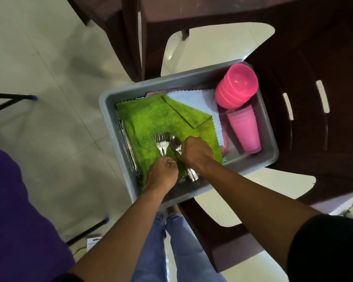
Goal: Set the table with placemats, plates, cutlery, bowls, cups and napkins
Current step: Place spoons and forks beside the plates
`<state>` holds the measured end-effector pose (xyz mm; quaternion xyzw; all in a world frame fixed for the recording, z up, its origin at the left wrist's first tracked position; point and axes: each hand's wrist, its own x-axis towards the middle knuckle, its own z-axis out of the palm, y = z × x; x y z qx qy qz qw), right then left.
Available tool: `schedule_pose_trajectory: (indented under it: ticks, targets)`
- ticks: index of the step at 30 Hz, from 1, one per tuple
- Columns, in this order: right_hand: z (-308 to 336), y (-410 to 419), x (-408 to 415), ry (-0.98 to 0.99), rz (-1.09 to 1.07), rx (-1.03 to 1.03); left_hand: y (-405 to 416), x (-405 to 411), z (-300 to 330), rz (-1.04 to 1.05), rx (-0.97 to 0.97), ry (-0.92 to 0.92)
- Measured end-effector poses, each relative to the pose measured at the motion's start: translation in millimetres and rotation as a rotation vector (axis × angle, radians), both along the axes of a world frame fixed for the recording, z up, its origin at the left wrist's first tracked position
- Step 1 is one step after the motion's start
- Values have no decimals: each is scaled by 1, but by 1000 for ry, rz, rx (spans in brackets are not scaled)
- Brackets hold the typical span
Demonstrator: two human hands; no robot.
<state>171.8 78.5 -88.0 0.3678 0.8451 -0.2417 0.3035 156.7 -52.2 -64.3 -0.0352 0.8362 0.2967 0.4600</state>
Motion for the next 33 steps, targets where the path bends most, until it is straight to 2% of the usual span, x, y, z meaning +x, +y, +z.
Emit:
schedule_pose_trajectory:
  ticks: [6, 11, 14, 17, 21, 25, 29, 33]
  targets:
    - [3, -2, 5, 13, 9, 0, -1, 1, -4, 101, 42, -94]
    - [33, 0, 3, 37, 18, -40, 8, -3, 16, 422, 229, -334]
    - [70, -1, -2, 119, 15, -47, 16, -9, 43, 614, 363, -466]
    - [115, -9, -4, 219, 54, -32, 12, -14, 83, 723, 503, -542]
    - [178, -32, -3, 314, 77, -57, -14, -16, 142, 765, 602, -489]
    - [242, -74, 11, 445, 110, -225, -63, -8, 204, 814, 667, -408]
    - [302, -124, 12, 529, 190, -353, -126, 2, 267, 957, 753, -304]
    - [340, -173, -7, 551, 337, -396, -180, 12, 310, 1117, 803, -208]
